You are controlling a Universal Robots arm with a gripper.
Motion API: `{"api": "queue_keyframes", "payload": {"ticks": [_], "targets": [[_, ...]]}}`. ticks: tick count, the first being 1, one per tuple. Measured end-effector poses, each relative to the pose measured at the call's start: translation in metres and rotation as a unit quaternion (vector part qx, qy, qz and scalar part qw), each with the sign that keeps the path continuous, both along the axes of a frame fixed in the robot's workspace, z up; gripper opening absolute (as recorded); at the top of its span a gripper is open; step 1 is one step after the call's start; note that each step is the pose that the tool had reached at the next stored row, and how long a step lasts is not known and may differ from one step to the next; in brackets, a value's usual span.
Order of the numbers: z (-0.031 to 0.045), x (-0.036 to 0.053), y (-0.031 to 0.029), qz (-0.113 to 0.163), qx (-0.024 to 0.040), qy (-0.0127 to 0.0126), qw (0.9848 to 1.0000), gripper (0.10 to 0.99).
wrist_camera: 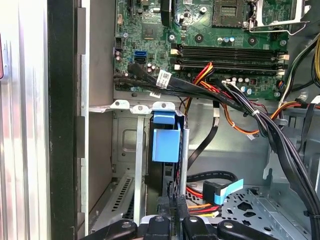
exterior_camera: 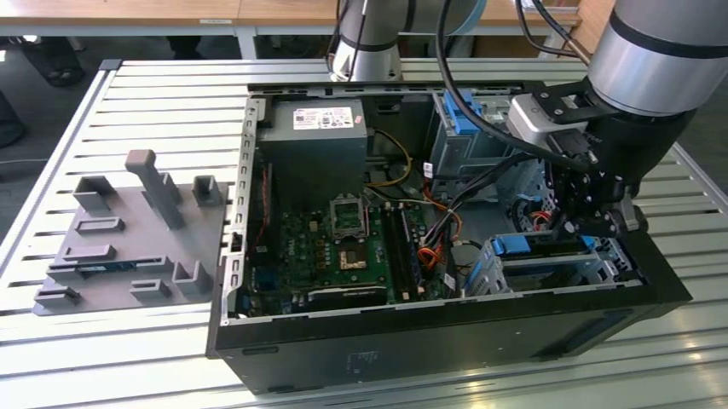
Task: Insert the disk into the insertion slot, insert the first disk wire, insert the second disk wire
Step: 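Insert the first disk wire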
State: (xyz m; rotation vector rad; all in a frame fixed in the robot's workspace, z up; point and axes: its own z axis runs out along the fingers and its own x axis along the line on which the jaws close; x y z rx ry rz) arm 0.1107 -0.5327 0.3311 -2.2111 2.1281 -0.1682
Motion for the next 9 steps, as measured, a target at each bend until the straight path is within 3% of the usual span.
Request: {"api": "queue_keyframes", "payload": {"ticks": [9], "targets": [[0.0006, 0.0000, 0.0000, -0.005, -0.0003, 0.0000, 1.0000, 0.165]]}}
